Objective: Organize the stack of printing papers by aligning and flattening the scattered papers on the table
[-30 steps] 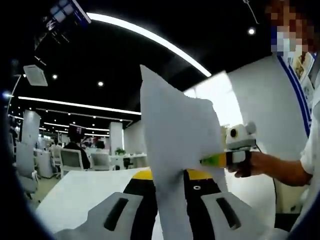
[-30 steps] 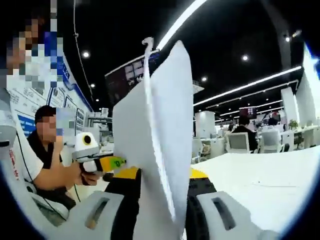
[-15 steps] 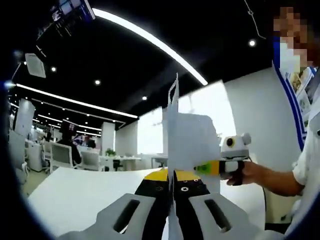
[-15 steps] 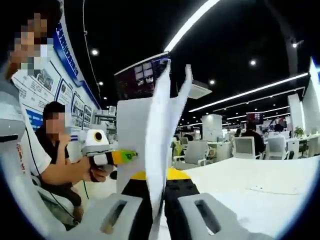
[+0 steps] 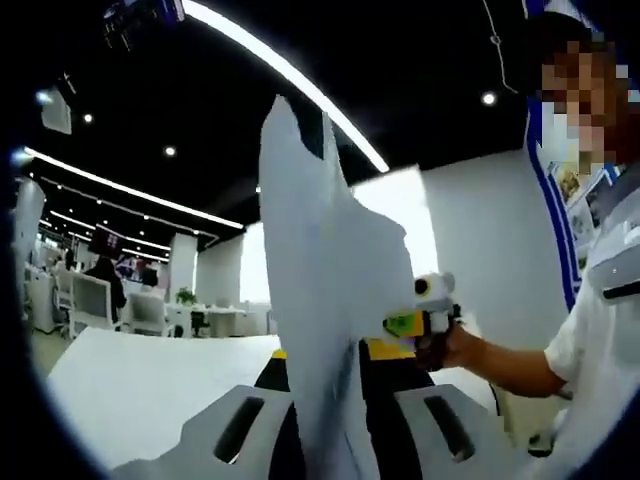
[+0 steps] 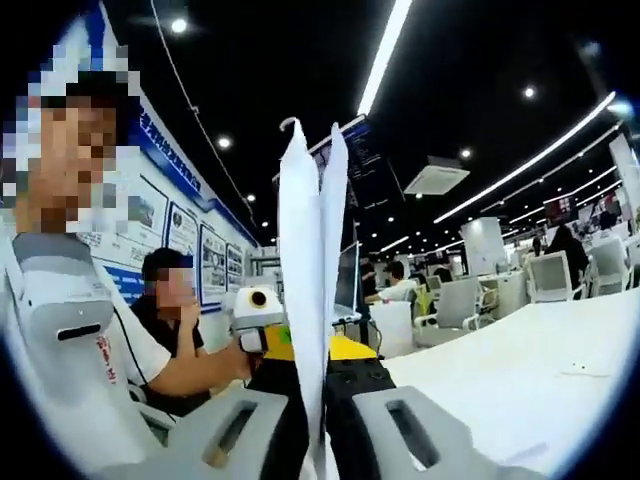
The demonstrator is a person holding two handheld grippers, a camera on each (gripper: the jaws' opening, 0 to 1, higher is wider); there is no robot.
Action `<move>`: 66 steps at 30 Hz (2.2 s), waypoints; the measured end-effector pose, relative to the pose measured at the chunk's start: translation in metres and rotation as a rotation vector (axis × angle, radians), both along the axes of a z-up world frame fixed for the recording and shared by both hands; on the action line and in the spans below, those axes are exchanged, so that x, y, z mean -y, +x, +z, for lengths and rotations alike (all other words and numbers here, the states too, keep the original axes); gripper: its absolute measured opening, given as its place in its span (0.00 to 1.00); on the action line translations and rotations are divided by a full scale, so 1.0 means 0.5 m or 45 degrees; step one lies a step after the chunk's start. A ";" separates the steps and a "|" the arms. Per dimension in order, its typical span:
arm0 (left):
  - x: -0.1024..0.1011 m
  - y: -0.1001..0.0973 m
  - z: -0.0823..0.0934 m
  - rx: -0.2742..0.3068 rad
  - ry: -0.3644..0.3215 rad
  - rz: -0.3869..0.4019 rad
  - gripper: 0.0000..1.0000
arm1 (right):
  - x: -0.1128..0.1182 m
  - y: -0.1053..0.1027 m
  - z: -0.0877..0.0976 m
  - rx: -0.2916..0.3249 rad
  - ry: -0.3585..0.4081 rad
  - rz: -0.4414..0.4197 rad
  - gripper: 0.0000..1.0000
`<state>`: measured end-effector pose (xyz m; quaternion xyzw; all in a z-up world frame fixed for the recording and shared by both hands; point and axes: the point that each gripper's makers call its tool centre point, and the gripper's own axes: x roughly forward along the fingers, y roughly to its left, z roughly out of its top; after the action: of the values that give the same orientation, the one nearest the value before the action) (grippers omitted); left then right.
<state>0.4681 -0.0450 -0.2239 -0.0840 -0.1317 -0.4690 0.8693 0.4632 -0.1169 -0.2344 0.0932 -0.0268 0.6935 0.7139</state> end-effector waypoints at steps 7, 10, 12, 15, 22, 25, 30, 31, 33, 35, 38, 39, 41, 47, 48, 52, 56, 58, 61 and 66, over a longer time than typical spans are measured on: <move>0.003 0.011 -0.019 -0.130 -0.006 -0.063 0.07 | -0.016 0.004 -0.009 -0.069 -0.059 0.017 0.00; 0.001 0.025 -0.030 -0.151 -0.012 -0.034 0.07 | -0.027 0.011 -0.019 -0.116 -0.098 0.014 0.00; 0.002 0.023 -0.032 -0.130 -0.006 -0.035 0.06 | -0.029 0.017 -0.024 -0.105 -0.102 -0.007 0.00; 0.001 0.020 -0.035 -0.077 0.005 -0.033 0.07 | -0.030 0.031 -0.035 -0.056 -0.109 -0.060 0.14; 0.002 0.005 -0.039 0.000 0.074 0.053 0.25 | -0.030 0.052 -0.073 0.110 -0.196 -0.242 0.41; -0.002 -0.003 -0.038 0.036 0.119 0.087 0.26 | -0.025 0.051 -0.066 0.136 -0.196 -0.280 0.45; 0.002 -0.001 -0.032 0.049 0.136 0.127 0.27 | -0.029 0.064 -0.028 0.092 -0.113 -0.359 0.54; 0.006 -0.001 -0.031 0.052 0.143 0.129 0.27 | -0.033 0.064 -0.026 0.092 -0.110 -0.361 0.56; 0.015 0.001 -0.030 0.059 0.158 0.132 0.27 | -0.040 0.063 -0.021 0.093 -0.103 -0.366 0.57; 0.026 0.001 -0.026 0.074 0.172 0.133 0.26 | -0.047 0.063 -0.020 0.094 -0.105 -0.365 0.57; 0.036 0.002 -0.021 0.080 0.187 0.126 0.23 | -0.044 0.065 -0.017 0.075 -0.086 -0.354 0.53; 0.035 0.003 -0.018 0.088 0.184 0.126 0.24 | -0.040 0.066 -0.016 0.066 -0.082 -0.355 0.54; 0.036 -0.002 -0.015 0.080 0.178 0.090 0.24 | -0.034 0.065 -0.016 0.059 -0.074 -0.343 0.54; 0.026 -0.008 0.006 0.040 0.116 0.026 0.21 | 0.005 0.073 -0.021 0.040 -0.070 -0.361 0.54; 0.027 -0.007 0.008 0.038 0.120 0.019 0.20 | 0.011 0.075 -0.023 0.039 -0.074 -0.372 0.54; 0.038 -0.010 0.005 0.039 0.155 -0.016 0.07 | 0.036 0.083 -0.030 0.034 -0.081 -0.399 0.53; 0.043 -0.015 0.004 0.024 0.139 -0.059 0.06 | 0.062 0.092 -0.031 0.025 -0.077 -0.431 0.52; 0.043 -0.016 0.004 0.001 0.121 -0.080 0.06 | 0.068 0.095 -0.033 0.027 -0.084 -0.432 0.51; 0.024 0.004 0.005 -0.106 0.028 -0.035 0.06 | 0.076 0.103 -0.032 0.032 -0.089 -0.447 0.51; -0.059 0.052 0.016 -0.287 -0.234 0.060 0.06 | 0.087 0.111 -0.032 0.008 -0.087 -0.448 0.51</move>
<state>0.4943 -0.0158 -0.2160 -0.2122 -0.0777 -0.4222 0.8779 0.5189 -0.1604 -0.2504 0.0608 -0.0213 0.5586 0.8269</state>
